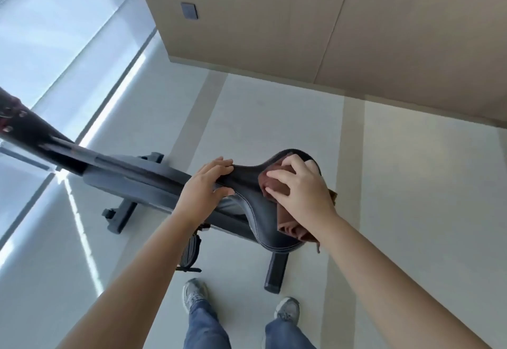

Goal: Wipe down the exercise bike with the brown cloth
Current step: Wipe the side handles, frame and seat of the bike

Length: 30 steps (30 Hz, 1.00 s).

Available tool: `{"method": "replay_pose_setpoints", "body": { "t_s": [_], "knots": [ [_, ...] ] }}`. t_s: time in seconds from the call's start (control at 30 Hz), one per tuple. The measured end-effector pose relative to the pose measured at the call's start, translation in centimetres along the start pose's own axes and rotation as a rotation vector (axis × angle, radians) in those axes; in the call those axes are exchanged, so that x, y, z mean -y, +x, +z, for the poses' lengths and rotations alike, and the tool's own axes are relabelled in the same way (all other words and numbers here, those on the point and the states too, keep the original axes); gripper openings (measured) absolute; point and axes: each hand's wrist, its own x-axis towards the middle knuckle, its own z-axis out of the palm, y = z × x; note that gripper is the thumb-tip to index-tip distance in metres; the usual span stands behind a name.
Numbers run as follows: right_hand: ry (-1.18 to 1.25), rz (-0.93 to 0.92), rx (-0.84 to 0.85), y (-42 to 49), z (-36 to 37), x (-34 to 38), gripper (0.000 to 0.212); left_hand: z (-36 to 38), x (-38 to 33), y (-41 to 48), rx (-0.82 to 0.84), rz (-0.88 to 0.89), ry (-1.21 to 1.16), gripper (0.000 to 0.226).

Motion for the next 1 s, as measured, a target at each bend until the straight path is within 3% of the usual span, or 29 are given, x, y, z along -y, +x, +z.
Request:
{"method": "replay_pose_setpoints", "body": {
  "t_s": [0.2, 0.37, 0.5, 0.63, 0.8, 0.93, 1.0],
  "knots": [
    [-0.051, 0.011, 0.071, 2.0, 1.0, 1.1, 0.027, 0.7, 0.1, -0.6, -0.043, -0.01, 0.004, 0.046],
    [-0.102, -0.011, -0.025, -3.1, -0.1, 1.2, 0.031, 0.7, 0.5, -0.7, -0.049, 0.016, -0.032, 0.045],
    [-0.158, 0.054, -0.112, -1.4, 1.7, 2.8, 0.029, -0.4, 1.2, -0.2, 0.052, 0.073, -0.079, 0.043],
    [-0.216, -0.069, -0.104, 0.6, 4.4, 6.2, 0.033, -3.3, 2.7, 0.6, 0.179, 0.085, -0.162, 0.037],
    [-0.374, -0.189, -0.183, 0.3, 6.8, 7.4, 0.038, -5.7, 7.0, -0.4, 0.101, 0.194, 0.028, 0.048],
    [-0.6, -0.319, -0.079, 1.0, 8.7, 8.4, 0.033, -5.5, 9.3, -1.5, 0.106, 0.166, 0.043, 0.045],
    [-0.597, -0.322, -0.043, 0.5, 8.3, 8.0, 0.032, -5.3, 9.9, -2.0, 0.095, 0.154, 0.02, 0.043]
  ]
}}
